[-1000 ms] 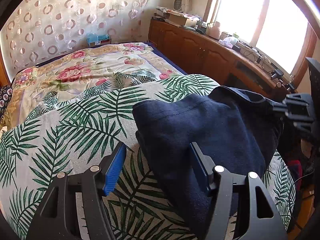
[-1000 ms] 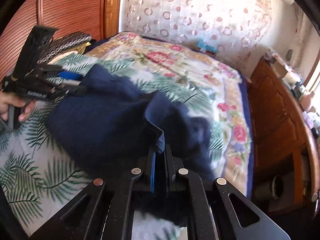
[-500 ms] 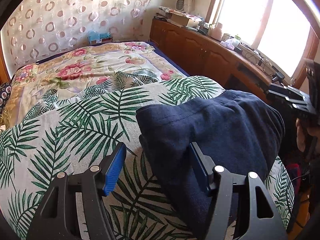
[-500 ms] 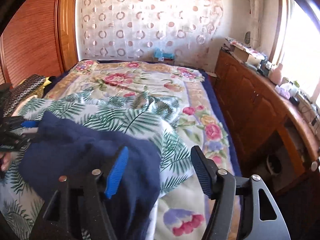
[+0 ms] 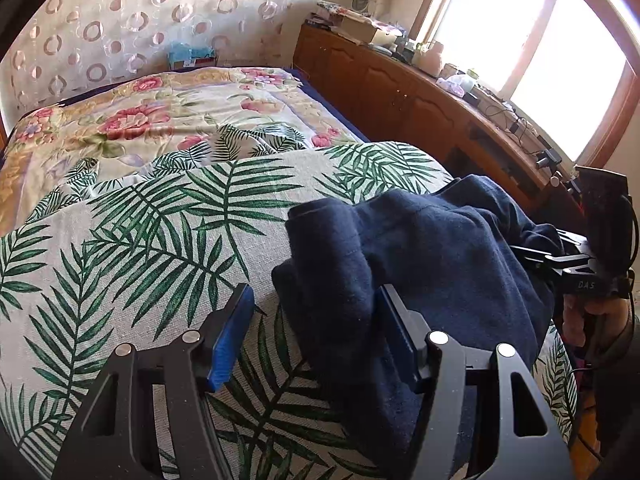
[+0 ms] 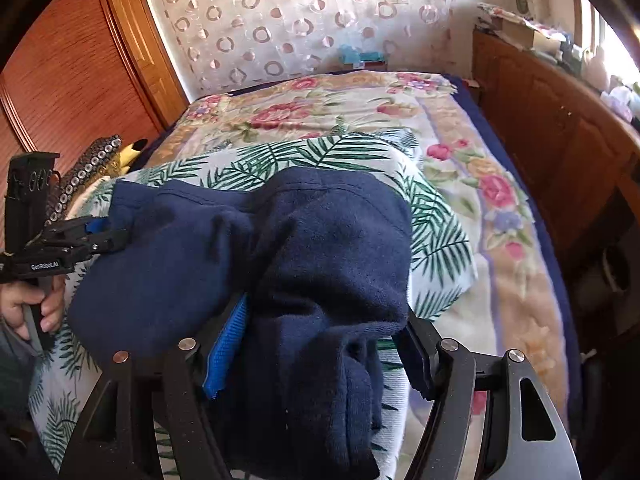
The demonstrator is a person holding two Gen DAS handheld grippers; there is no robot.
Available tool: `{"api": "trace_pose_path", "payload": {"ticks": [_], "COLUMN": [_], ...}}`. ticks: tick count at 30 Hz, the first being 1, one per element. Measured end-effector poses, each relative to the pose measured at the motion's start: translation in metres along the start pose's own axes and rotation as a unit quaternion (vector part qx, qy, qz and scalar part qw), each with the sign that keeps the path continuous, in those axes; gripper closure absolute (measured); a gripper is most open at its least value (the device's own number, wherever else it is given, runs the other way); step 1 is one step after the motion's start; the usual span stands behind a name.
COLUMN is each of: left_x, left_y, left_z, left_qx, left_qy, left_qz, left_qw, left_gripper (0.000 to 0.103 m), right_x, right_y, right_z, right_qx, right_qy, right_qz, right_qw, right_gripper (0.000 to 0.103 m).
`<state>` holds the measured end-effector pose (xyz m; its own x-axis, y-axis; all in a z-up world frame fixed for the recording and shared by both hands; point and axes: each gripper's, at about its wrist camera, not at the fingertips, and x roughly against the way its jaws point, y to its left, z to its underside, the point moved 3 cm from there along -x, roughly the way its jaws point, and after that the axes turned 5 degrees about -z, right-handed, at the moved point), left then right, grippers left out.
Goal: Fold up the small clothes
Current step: 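Close the left gripper on the folded shirt and lift it with both grippers, then carry the folded shirt onto the clothes stack by the yellow plush and release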
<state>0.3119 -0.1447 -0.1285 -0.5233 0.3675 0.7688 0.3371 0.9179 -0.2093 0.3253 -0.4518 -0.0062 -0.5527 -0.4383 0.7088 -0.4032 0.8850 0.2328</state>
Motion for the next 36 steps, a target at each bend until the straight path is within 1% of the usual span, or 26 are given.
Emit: {"api": "trace_pose_path", "payload": {"ticks": [1,2,3,4,5,6,7,8,9,10,12,13,17,20,22,25,29,32,35,36], "left_x": [0.0,0.0,-0.001,-0.001,-0.001,-0.001,-0.001,0.001,0.004,0.007,0.018,0.026,0.061,0.097,0.118,0.153,0.2,0.236,0.267,0.278], "left_y": [0.0,-0.001,-0.002,-0.002,-0.003,-0.004,-0.005,-0.005,-0.005,-0.006,-0.01,-0.012,-0.02,-0.015,-0.005,0.021,0.068,0.107,0.145,0.159], "left_z": [0.0,0.0,0.0,0.0,0.001,0.001,0.001,0.001,0.0,-0.001,-0.003,-0.004,-0.007,-0.013,-0.015,-0.012,-0.001,0.016,0.038,0.048], "left_qx": [0.0,-0.002,-0.003,-0.003,-0.002,-0.002,-0.004,-0.005,-0.004,-0.004,-0.006,-0.008,-0.018,-0.017,-0.013,-0.001,0.028,0.054,0.089,0.104], "left_qy": [-0.001,-0.003,-0.004,-0.003,-0.002,-0.001,0.0,-0.001,-0.004,-0.006,-0.018,-0.03,-0.072,-0.112,-0.134,-0.165,-0.202,-0.229,-0.251,-0.258], "left_qz": [0.002,0.007,0.012,0.02,0.029,0.032,0.034,0.037,0.039,0.043,0.044,0.048,0.055,0.048,0.037,0.006,-0.05,-0.109,-0.16,-0.179], "left_qw": [1.0,1.0,0.9999,0.9998,0.9996,0.9995,0.9994,0.9993,0.9992,0.9991,0.9988,0.9984,0.9958,0.9924,0.9902,0.9863,0.9778,0.9659,0.9504,0.9438], "left_gripper": [0.039,0.041,0.045,0.053,0.056,0.06,0.066,0.071,0.077,0.081,0.084,0.085,0.086,0.086,0.086,0.086,0.086,0.086,0.086,0.086], "right_x": [-0.004,-0.005,-0.003,-0.002,-0.003,-0.005,-0.005,-0.003,0.0,-0.001,0.002,0.004,0.021,0.029,0.032,0.026,0.003,-0.025,-0.06,-0.074], "right_y": [-0.001,-0.001,-0.001,-0.001,0.001,0.001,0.002,0.003,0.005,0.007,0.011,0.013,0.028,0.048,0.065,0.1,0.163,0.22,0.278,0.3], "right_z": [-0.002,-0.003,-0.001,-0.001,-0.002,-0.002,-0.001,-0.001,0.0,0.0,-0.001,-0.002,-0.011,-0.025,-0.037,-0.058,-0.091,-0.117,-0.141,-0.149], "right_qx": [-0.001,-0.001,0.0,0.004,0.009,0.016,0.021,0.026,0.033,0.038,0.051,0.055,0.07,0.098,0.117,0.155,0.215,0.265,0.313,0.33], "right_qy": [0.001,0.002,0.0,0.0,0.0,0.0,0.001,0.0,-0.002,-0.004,-0.014,-0.02,-0.055,-0.075,-0.086,-0.098,-0.105,-0.103,-0.096,-0.092], "right_qz": [-0.012,-0.017,-0.017,-0.022,-0.023,-0.023,-0.024,-0.026,-0.023,-0.018,-0.006,-0.002,-0.001,-0.002,-0.008,-0.022,-0.053,-0.08,-0.102,-0.109], "right_qw": [1.0,1.0,1.0,1.0,1.0,1.0,0.999,0.999,0.999,0.999,0.999,0.998,0.996,0.992,0.989,0.983,0.97,0.955,0.939,0.933], "right_gripper": [0.039,0.04,0.042,0.049,0.055,0.059,0.068,0.072,0.076,0.079,0.08,0.08,0.081,0.081,0.081,0.081,0.081,0.081,0.081,0.081]}}
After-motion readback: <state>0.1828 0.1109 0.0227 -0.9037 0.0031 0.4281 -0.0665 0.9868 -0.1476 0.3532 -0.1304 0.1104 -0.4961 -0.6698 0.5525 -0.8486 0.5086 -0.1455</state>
